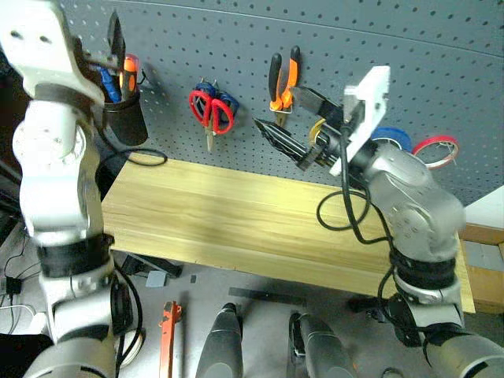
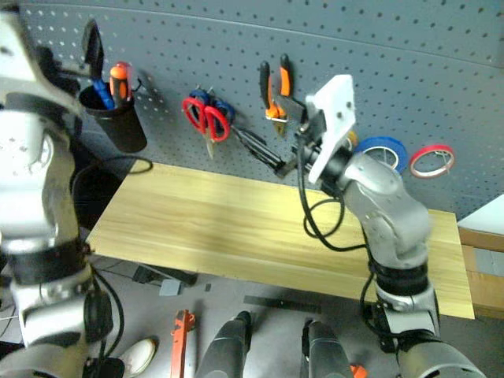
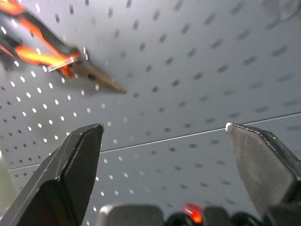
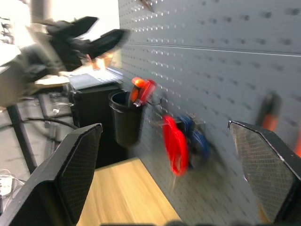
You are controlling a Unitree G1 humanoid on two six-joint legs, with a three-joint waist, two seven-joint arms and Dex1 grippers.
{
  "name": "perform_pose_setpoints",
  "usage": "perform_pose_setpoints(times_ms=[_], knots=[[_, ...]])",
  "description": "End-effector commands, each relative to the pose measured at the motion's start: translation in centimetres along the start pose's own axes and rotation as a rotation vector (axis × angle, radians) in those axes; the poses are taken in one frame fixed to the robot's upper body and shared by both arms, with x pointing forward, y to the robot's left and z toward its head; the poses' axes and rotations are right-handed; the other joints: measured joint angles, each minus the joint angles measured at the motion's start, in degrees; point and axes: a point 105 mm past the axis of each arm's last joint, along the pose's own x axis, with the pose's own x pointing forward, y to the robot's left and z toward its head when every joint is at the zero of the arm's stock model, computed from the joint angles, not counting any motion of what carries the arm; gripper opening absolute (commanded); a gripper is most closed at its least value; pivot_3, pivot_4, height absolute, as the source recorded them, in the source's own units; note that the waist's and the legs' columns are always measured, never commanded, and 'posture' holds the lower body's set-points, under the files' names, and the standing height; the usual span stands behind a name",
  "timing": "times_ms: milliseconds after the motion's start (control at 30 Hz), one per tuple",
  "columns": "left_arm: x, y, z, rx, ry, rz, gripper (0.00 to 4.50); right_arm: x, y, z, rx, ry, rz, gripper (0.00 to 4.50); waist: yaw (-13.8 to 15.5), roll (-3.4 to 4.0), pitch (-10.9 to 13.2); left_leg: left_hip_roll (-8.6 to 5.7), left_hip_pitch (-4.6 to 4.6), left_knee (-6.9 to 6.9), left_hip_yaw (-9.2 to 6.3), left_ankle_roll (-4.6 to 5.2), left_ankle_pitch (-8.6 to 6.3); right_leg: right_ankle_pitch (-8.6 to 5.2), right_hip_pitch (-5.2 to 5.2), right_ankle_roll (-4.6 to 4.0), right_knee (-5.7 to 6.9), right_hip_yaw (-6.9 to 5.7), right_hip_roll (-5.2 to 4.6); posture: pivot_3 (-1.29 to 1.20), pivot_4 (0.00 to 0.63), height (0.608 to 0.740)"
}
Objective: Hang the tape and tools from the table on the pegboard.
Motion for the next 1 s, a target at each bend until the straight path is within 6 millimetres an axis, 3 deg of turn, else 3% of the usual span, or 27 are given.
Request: perform_pose_setpoints(times_ms=[33,133,233,333,467,600,667,700,800,1000], knots=[[-4.7,-2.9,-1.3,-0.068,0.121,-0.056,4.49,-3.3,-0.3,-0.7,-0.029,0.059,-0.146,4.5,0.03,0.06,-0.04,0.0,0.2,0.0,0.0,0.0,-0.01,-0.03,0.21,-0.01,-0.04,0.0,0.0,0.2,0.257,0.74],[-9.4,-7.0,-4.7,-0.144,0.287,-0.163,4.49,-6.4,-0.8,-3.8,-0.025,0.167,-0.289,4.5,0.03,0.04,-0.07,0.0,0.57,-0.02,0.0,0.01,-0.01,-0.11,0.54,-0.08,-0.03,0.02,0.0,0.17,0.236,0.74],[-12.4,-10.4,-7.7,-0.228,0.415,-0.249,4.49,-8.9,-1.9,-7.1,-0.044,0.268,-0.441,4.5,0.14,0.1,-0.19,0.0,0.81,0.0,0.01,0.01,-0.01,-0.31,0.78,0.06,-0.07,0.03,-0.01,0.14,0.215,0.74],[-13.5,-14.3,-10.7,-0.3,0.525,-0.37,4.49,-10.6,-3.6,-9.5,-0.079,0.334,-0.574,4.5,0.02,0.42,-0.57,0.01,0.84,0.18,0.03,0.15,0.08,-0.37,0.85,-0.1,-0.08,0.01,0.03,0.11,0.187,0.74],[-12.3,-17.1,-14.0,-0.299,0.607,-0.418,4.49,-11.0,-5.6,-11.5,-0.069,0.349,-0.708,4.5,-0.64,0.7,-1.8,0.02,0.86,0.56,0.11,0.2,0.11,-0.3,1.04,-0.12,-0.17,0.02,0.04,0.09,0.155,0.74],[-11.4,-18.2,-16.4,-0.368,0.659,-0.402,4.49,-11.5,-6.5,-13.7,-0.019,0.372,-0.804,4.5,-1.65,0.69,-3.71,-0.04,0.83,0.58,0.18,0.28,0.16,-0.23,1.14,-0.01,-0.3,0.08,0.0,0.06,0.08,0.74],[-12.0,-18.5,-18.1,-0.39,0.714,-0.391,4.49,-12.2,-6.6,-15.2,0.014,0.405,-0.84,4.5,-1.88,0.72,-5.48,-0.09,0.82,0.45,0.21,0.3,0.11,-0.09,1.14,0.34,-0.34,0.1,-0.02,0.06,0.061,0.74],[-12.5,-18.4,-18.9,-0.389,0.734,-0.389,4.49,-13.0,-6.6,-16.2,0.052,0.425,-0.875,4.5,-1.96,0.75,-6.3,-0.09,0.83,0.41,0.21,0.29,0.07,-0.11,1.14,0.24,-0.33,0.09,-0.02,0.05,0.018,0.74],[-13.3,-18.1,-20.1,-0.385,0.759,-0.392,4.49,-14.3,-6.1,-18.2,0.089,0.485,-0.896,4.5,-2.17,0.85,-8.93,-0.12,0.91,0.11,0.24,0.17,-0.05,-0.23,1.1,0.08,-0.27,0.1,-0.03,0.05,0.0,0.74],[-14.4,-16.9,-20.9,-0.369,0.771,-0.375,4.49,-14.8,-5.1,-19.8,0.093,0.518,-0.861,4.5,-3.11,1.07,-10.72,-0.14,1.31,0.01,0.3,0.18,-0.06,-0.51,1.4,0.27,-0.31,0.15,-0.03,0.06,0.0,0.74]])
